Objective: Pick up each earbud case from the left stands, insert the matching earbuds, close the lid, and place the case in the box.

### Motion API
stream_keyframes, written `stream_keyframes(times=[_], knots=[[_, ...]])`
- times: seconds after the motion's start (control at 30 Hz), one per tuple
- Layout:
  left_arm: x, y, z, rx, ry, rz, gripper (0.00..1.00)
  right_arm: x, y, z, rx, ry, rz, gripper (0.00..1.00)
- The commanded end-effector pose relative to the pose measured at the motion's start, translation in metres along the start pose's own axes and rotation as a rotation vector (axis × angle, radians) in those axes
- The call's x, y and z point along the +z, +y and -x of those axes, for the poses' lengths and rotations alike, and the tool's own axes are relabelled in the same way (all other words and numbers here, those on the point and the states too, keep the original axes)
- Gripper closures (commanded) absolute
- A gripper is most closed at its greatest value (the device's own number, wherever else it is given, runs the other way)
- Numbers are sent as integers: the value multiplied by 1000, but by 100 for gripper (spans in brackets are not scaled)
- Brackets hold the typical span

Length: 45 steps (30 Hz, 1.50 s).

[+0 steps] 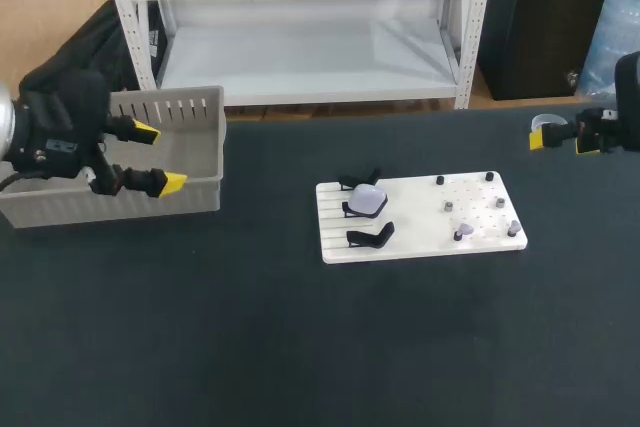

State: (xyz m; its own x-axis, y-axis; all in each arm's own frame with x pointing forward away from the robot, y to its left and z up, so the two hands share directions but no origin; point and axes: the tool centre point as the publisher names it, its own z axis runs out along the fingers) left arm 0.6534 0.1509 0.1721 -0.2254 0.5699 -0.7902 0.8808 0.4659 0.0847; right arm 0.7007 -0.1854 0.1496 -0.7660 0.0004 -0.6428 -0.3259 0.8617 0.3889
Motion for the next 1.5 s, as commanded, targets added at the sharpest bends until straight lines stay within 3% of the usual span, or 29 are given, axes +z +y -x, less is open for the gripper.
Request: stream_keyframes(times=[0.03, 0.37, 0.63, 0.9, 1.07, 1.5], knots=[[23, 3, 5, 93, -133, -179, 0, 0, -1, 0, 0, 1, 1, 0], [97, -8, 36, 168, -145, -244, 0, 0, -1, 0, 0, 1, 1, 0], [158, -25, 54, 210, -100, -297, 0, 0, -1, 0, 0, 1, 1, 0], [204, -49, 51, 218, -38, -321, 0, 0, -1, 0, 0, 1, 1, 0], [232, -62, 48, 171, -15, -350, 0, 0, -1, 0, 0, 1, 1, 0], [232, -62, 48, 171, -15, -350, 0, 0, -1, 0, 0, 1, 1, 0]])
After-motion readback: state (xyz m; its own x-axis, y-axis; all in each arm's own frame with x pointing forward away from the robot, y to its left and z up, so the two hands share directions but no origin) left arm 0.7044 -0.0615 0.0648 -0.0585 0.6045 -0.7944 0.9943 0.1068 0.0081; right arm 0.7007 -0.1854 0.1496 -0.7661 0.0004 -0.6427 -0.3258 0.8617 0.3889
